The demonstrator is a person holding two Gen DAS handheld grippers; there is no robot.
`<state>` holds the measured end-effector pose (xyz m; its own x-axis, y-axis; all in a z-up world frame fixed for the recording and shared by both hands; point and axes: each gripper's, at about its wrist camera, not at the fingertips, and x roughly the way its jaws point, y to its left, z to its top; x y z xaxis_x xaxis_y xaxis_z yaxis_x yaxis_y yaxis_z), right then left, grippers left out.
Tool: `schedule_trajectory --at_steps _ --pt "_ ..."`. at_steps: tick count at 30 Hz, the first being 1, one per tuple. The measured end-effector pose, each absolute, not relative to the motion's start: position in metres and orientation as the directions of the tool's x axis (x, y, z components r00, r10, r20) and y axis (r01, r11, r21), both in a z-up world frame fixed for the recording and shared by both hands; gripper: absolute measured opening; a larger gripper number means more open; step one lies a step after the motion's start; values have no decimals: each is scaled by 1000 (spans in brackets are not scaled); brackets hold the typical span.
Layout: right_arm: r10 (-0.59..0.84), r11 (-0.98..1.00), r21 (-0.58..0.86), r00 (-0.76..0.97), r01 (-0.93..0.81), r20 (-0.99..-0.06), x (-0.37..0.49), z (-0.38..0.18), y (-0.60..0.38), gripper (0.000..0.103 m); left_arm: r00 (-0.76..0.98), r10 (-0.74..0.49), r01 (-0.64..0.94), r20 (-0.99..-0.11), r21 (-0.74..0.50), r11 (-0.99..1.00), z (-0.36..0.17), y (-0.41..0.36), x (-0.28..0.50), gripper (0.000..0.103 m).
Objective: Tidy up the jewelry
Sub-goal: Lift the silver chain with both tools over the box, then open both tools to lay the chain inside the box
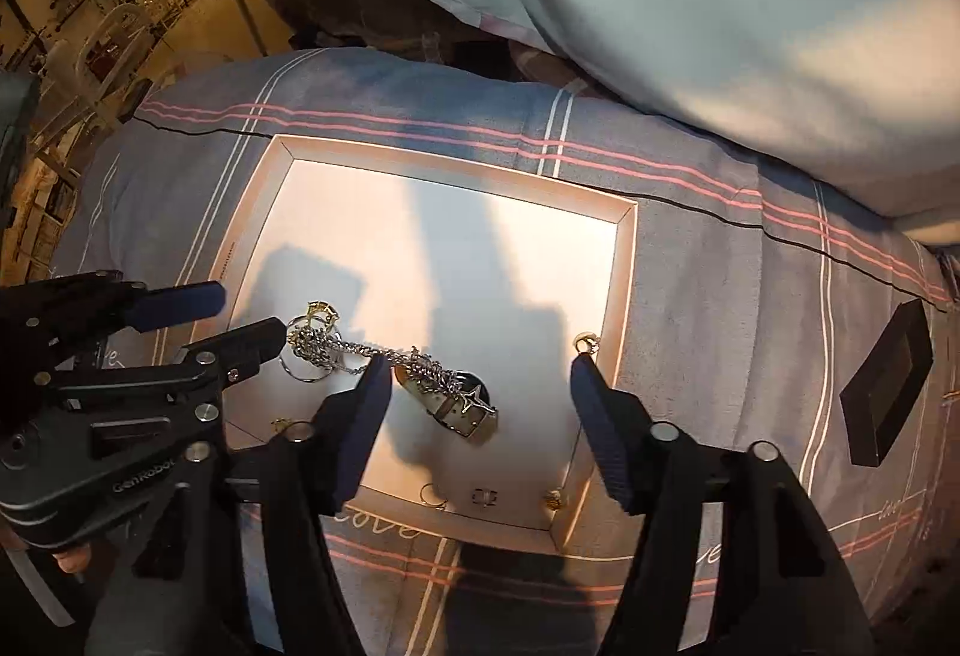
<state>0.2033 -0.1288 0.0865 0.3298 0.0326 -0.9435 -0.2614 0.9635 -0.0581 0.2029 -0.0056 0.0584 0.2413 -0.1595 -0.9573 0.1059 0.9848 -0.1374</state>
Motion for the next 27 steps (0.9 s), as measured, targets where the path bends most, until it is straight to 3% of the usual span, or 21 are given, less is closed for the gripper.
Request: schedule_trajectory --at_steps 2,3,5,8,11,15,27 --pt "7 965 -75 309 -252 -951 197 81 -136 67 265 -119 79 -957 -101 992 61 2 200 57" --pt "-4 967 -81 300 -243 -954 193 78 -139 67 277 -113 69 -954 -97 993 63 6 198 65" --pt "-9 970 -68 245 -235 -970 186 65 -144 72 281 -99 69 -954 -83 994 63 10 194 67" --pt "16 966 -31 179 -258 -984 177 48 -137 75 287 -87 75 -954 -68 995 60 12 190 81" --pt "20 958 -24 151 -286 -988 179 41 -119 80 268 -95 61 -959 -82 995 55 9 193 85" --pt "17 958 -25 144 -285 -989 187 39 -103 83 307 -38 58 -951 -22 998 57 -5 197 97" --pt "21 964 -26 174 -266 -985 198 49 -99 83 313 4 64 -950 25 998 59 -12 199 97"
